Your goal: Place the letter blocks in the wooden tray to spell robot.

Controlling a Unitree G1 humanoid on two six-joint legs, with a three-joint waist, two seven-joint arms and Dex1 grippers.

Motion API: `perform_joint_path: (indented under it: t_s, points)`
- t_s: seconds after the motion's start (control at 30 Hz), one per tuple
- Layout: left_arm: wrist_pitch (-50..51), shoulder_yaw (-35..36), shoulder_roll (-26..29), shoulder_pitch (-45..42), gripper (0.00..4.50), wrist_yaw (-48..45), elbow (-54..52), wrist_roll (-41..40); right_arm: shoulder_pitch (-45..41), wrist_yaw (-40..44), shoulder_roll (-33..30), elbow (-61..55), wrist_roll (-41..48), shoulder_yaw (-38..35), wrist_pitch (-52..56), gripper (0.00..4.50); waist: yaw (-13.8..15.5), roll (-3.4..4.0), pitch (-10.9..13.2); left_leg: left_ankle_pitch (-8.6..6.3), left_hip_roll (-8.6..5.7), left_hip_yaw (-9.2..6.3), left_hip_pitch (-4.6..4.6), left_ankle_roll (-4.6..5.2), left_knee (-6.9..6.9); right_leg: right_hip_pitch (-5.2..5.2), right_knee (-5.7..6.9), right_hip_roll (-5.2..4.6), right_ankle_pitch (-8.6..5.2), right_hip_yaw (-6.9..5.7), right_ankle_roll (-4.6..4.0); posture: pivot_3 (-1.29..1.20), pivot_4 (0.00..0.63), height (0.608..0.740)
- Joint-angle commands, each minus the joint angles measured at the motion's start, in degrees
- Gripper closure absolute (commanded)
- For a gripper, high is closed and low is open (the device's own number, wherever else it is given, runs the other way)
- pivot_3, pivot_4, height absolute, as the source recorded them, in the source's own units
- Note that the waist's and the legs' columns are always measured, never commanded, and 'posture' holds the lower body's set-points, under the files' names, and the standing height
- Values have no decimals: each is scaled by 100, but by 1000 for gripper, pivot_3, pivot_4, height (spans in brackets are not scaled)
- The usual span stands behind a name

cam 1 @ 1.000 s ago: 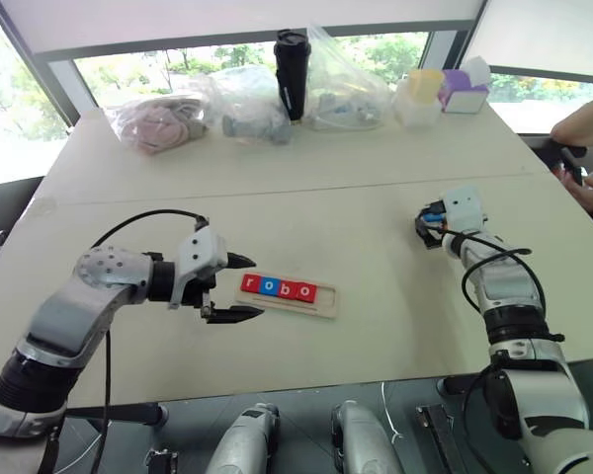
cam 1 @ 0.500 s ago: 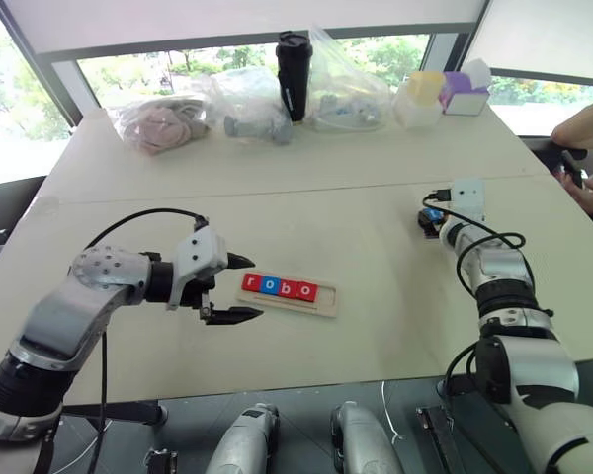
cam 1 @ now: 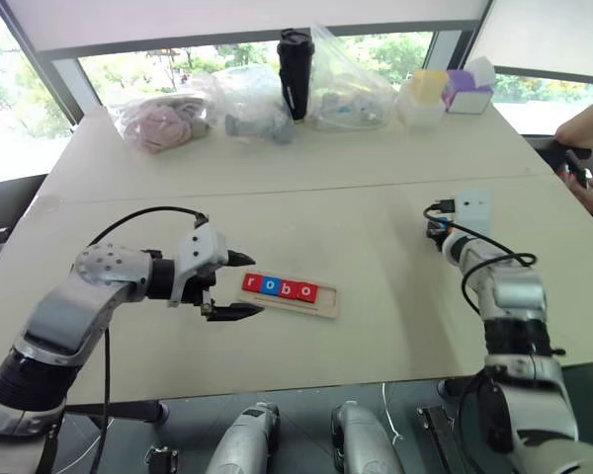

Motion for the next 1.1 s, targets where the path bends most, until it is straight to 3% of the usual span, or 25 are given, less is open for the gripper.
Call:
perform_joint_path:
  t_s: [0.03,0.1,0.2,0.57,0.7,0.8,0.97,1.1]
  points:
    - [-118,113,39,-67,0,-63,-34,-34,169,-473,790,-1791,188,-551,1775,3314,6,1,-1,0,4,1,0,0,1,-1,0,5,1,0,-4,0,150,740]
    - [-139,90,33,-136,0,-105,27,-27,358,-672,1770,-2959,114,-628,3058,3314,19,3,-3,1,21,-2,1,-1,0,-3,0,20,6,0,-15,0,150,740]
    - [-177,60,15,-229,0,-157,128,-7,588,-812,2388,-3599,107,-262,3490,3314,15,12,-5,7,35,-5,2,-11,-1,-10,5,31,6,-3,-47,0,150,740]
    - [-256,47,-98,-404,0,-195,400,34,983,-927,2267,-3612,-96,432,3490,3314,-5,12,-5,15,34,7,4,-24,-3,-1,-20,27,18,-9,-57,0,150,740]
    - [-262,47,-115,-327,0,-159,348,32,1114,-714,2262,-3615,15,455,3490,1328,-1,12,-5,15,40,5,4,-24,-9,-5,-18,32,24,-9,-46,0,150,740]
    - [-284,62,-85,-273,0,-172,362,40,1032,-79,1539,-3813,355,424,3490,45,1,12,-5,15,37,7,4,-24,-4,-1,-20,29,23,-9,-47,0,150,740]
    - [-338,69,-47,-255,0,-209,448,77,1023,1828,-540,-3718,1307,97,2755,45,28,9,-4,15,35,10,4,-23,1,13,-30,25,14,-14,-59,0,150,740]
    - [-393,45,-24,-304,0,-281,514,114,1612,3518,-2171,-3053,1443,269,710,45,24,3,-3,11,40,15,2,-16,-1,17,-35,25,14,-19,-49,0,150,740]
